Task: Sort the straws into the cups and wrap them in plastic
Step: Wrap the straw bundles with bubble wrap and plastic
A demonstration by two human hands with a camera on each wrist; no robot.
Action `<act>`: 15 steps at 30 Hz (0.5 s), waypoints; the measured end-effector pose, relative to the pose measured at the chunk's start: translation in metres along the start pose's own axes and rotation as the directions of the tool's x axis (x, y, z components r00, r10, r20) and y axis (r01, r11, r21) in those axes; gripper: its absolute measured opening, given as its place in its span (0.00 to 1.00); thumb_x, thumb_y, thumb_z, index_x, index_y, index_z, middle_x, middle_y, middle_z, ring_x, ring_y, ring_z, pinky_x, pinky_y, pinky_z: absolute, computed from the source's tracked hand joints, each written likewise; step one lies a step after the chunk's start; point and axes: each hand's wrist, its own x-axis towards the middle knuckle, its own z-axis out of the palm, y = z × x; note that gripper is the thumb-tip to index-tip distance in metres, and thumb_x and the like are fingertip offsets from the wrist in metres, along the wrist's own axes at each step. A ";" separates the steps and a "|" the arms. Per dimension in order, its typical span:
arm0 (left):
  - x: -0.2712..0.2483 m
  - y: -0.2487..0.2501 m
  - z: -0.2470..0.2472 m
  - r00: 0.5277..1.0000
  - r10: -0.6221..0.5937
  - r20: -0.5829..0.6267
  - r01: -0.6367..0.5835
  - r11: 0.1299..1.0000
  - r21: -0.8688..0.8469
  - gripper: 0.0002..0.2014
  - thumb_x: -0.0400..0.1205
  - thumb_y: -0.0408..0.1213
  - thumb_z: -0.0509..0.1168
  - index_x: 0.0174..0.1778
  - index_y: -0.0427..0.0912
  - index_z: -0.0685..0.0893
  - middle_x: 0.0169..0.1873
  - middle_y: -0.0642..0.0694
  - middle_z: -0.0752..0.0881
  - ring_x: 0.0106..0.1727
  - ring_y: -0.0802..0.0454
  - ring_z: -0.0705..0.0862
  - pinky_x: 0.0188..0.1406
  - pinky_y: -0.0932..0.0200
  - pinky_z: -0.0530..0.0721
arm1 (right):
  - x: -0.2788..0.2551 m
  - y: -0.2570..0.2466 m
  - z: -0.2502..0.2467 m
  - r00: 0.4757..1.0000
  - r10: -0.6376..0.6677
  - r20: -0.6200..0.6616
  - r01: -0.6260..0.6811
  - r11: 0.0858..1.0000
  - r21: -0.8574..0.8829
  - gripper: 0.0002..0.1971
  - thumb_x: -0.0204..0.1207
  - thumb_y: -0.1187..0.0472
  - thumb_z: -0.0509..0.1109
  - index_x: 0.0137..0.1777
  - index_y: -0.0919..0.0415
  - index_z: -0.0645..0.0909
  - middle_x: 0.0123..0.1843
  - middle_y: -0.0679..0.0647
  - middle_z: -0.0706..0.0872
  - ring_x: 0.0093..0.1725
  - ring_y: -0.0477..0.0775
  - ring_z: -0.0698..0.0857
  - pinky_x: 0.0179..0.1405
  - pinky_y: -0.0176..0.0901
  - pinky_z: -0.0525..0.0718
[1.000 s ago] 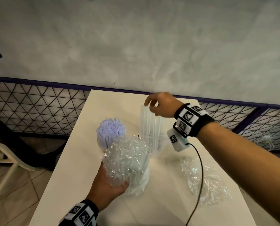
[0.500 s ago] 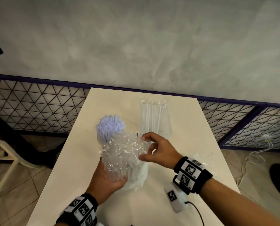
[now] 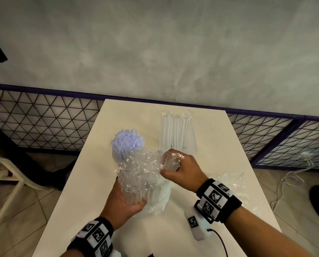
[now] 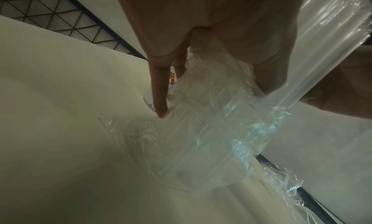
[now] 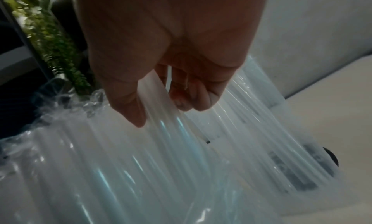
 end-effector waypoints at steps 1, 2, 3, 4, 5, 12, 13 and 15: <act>0.000 -0.001 0.001 1.000 0.000 0.007 0.000 1.000 0.000 0.46 0.59 0.54 0.81 0.74 0.51 0.73 0.63 0.61 0.84 0.65 0.68 0.81 0.66 0.74 0.74 | 0.001 0.001 -0.001 1.000 0.022 0.017 -0.022 0.999 0.031 0.10 0.66 0.64 0.80 0.45 0.55 0.84 0.41 0.50 0.87 0.41 0.49 0.85 0.45 0.39 0.81; 0.000 -0.001 0.001 1.000 -0.002 0.009 0.002 1.000 0.001 0.46 0.59 0.54 0.81 0.74 0.50 0.73 0.62 0.61 0.84 0.65 0.69 0.81 0.64 0.79 0.72 | 0.002 0.003 -0.002 0.999 0.029 0.040 -0.031 0.998 0.047 0.12 0.66 0.65 0.80 0.45 0.52 0.84 0.42 0.49 0.88 0.44 0.48 0.86 0.47 0.38 0.82; 0.000 -0.002 0.001 1.000 0.000 0.007 0.000 1.000 0.006 0.46 0.59 0.54 0.81 0.73 0.50 0.74 0.62 0.61 0.84 0.64 0.70 0.80 0.61 0.83 0.70 | 0.003 0.003 -0.004 0.998 0.028 0.063 -0.032 0.998 0.055 0.13 0.66 0.66 0.80 0.44 0.47 0.84 0.43 0.48 0.88 0.45 0.48 0.86 0.48 0.37 0.82; 0.000 -0.002 0.001 1.000 0.001 0.003 -0.001 1.000 0.014 0.45 0.59 0.54 0.81 0.73 0.49 0.74 0.62 0.61 0.84 0.64 0.72 0.80 0.60 0.85 0.69 | 0.005 0.002 -0.005 0.996 0.030 0.079 -0.035 0.998 0.055 0.14 0.66 0.65 0.80 0.43 0.45 0.84 0.44 0.47 0.89 0.45 0.47 0.87 0.48 0.37 0.83; 0.000 -0.002 0.001 1.000 0.004 0.001 -0.004 1.000 0.023 0.45 0.58 0.54 0.81 0.72 0.49 0.75 0.61 0.61 0.84 0.63 0.73 0.79 0.59 0.86 0.68 | 0.006 0.002 -0.007 0.996 0.035 0.085 -0.039 0.998 0.047 0.13 0.66 0.64 0.80 0.43 0.45 0.85 0.44 0.47 0.89 0.45 0.47 0.87 0.49 0.39 0.84; 0.000 -0.001 0.000 1.000 0.018 -0.017 -0.018 1.000 0.001 0.44 0.58 0.51 0.82 0.70 0.52 0.74 0.59 0.62 0.85 0.62 0.69 0.82 0.61 0.81 0.72 | 0.004 -0.007 -0.011 0.996 -0.011 0.093 0.004 0.997 0.080 0.12 0.66 0.61 0.84 0.45 0.53 0.83 0.40 0.43 0.86 0.41 0.40 0.85 0.45 0.34 0.81; 0.001 -0.001 0.000 1.000 0.019 -0.016 -0.019 1.000 -0.002 0.44 0.58 0.51 0.82 0.71 0.52 0.74 0.59 0.61 0.85 0.62 0.69 0.82 0.62 0.79 0.73 | 0.002 -0.008 -0.012 0.995 -0.023 0.100 0.015 0.996 0.087 0.12 0.67 0.61 0.83 0.46 0.54 0.84 0.42 0.45 0.87 0.44 0.44 0.87 0.49 0.41 0.84; 0.001 -0.002 0.000 1.000 0.001 -0.008 -0.002 1.000 -0.015 0.44 0.58 0.52 0.82 0.71 0.52 0.74 0.60 0.60 0.86 0.62 0.67 0.83 0.64 0.72 0.75 | 0.003 -0.012 -0.013 0.994 -0.036 0.103 0.024 0.994 0.111 0.09 0.69 0.63 0.79 0.47 0.55 0.84 0.44 0.50 0.89 0.48 0.52 0.88 0.56 0.54 0.85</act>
